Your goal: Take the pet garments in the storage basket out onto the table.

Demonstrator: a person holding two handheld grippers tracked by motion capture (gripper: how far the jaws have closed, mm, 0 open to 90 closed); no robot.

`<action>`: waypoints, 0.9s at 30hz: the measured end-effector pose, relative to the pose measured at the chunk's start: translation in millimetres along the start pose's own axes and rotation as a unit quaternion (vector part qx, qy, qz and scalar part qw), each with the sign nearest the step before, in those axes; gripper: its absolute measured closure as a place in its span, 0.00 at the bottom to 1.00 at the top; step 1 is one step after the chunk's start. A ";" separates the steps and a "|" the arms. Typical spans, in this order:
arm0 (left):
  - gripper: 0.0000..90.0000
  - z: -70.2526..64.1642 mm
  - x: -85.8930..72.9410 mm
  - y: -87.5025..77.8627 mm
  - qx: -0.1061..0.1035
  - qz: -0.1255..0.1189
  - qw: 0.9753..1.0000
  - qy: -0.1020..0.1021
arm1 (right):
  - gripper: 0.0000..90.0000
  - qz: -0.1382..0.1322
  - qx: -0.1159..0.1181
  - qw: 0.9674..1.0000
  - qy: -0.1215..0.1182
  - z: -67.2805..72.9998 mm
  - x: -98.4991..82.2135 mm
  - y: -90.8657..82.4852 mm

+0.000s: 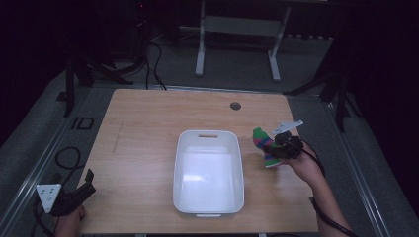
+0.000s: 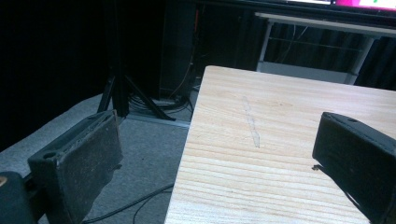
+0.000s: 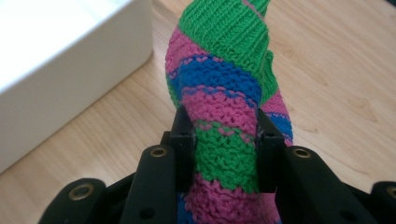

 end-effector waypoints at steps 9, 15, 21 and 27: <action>0.02 0.0 0.0 -0.1 0.000 0.000 1.000 0.000 | 0.75 0.024 0.001 1.000 0.016 5.2 -14.6 32.4; 0.02 0.1 0.0 0.0 0.000 0.000 1.000 -0.001 | 0.74 0.025 0.009 0.999 0.035 9.1 -28.1 49.8; 0.02 -0.2 0.1 -0.2 0.001 -0.003 1.000 0.000 | 0.71 0.047 0.006 0.999 0.026 17.3 -40.4 69.0; 0.02 0.0 0.0 0.1 0.000 0.000 1.000 0.000 | 0.54 0.051 0.014 0.998 0.036 18.3 -39.9 70.0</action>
Point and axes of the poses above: each handheld gripper's, and its own axes: y roughly forward along the jaws, x roughly out of its top, z roughly to its left, the point moved 6 cm from there along y, roughly forward along the jaws, and after that the axes turned 5 degrees about -x, right-handed, at the moved point
